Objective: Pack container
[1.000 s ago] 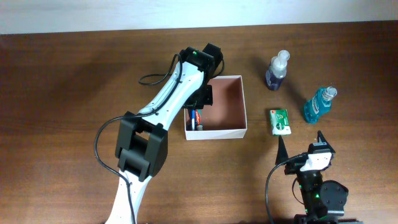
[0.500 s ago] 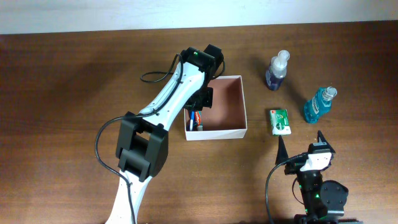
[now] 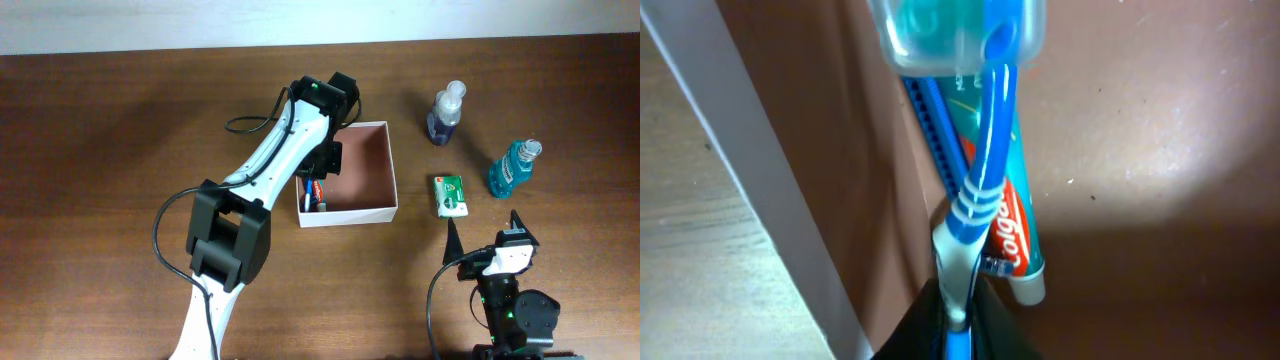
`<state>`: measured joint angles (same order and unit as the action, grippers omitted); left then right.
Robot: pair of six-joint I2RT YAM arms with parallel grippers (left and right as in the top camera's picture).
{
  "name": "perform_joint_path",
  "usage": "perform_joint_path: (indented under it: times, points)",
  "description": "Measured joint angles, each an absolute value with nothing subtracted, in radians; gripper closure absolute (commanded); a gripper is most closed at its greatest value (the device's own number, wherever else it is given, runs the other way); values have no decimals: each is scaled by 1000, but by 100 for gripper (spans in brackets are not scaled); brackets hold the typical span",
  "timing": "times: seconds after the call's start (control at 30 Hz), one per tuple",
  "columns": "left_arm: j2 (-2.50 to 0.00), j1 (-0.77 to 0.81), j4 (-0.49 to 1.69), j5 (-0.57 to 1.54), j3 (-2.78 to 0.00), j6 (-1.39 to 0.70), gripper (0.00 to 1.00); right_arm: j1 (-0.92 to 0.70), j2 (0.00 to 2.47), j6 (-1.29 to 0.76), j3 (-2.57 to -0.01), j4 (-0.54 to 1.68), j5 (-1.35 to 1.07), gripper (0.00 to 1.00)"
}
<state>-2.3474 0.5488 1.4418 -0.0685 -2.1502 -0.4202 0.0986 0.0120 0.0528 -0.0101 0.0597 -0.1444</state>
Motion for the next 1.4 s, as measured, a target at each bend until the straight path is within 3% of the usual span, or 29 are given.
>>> perform_joint_path:
  times: [0.33, 0.8, 0.87, 0.9, 0.93, 1.17, 1.4]
  points:
    - [-2347, 549, 1468, -64, -2150, -420, 87, 99, 12, 52, -10, 60, -144, 2]
    - [-2350, 549, 1433, -65, -2192, -376, 70, 99, 12, 52, -10, 60, -144, 2]
    - [-2355, 549, 1457, -65, -2266, -366, 50, 99, 12, 52, -10, 60, -144, 2]
    - [-2355, 549, 1470, -64, -2307, -362, 21, 99, 12, 52, -10, 60, -145, 2]
    - [-2355, 549, 1489, -64, -2361, -356, 1, 99, 12, 52, -10, 60, -145, 2]
    - [-2355, 520, 1657, -77, -2725, -334, 1, 99, 12, 53, -10, 60, -145, 2]
    - [-2340, 360, 1683, -95, -2837, -319, 1, 99, 12, 52, -10, 60, -144, 2]
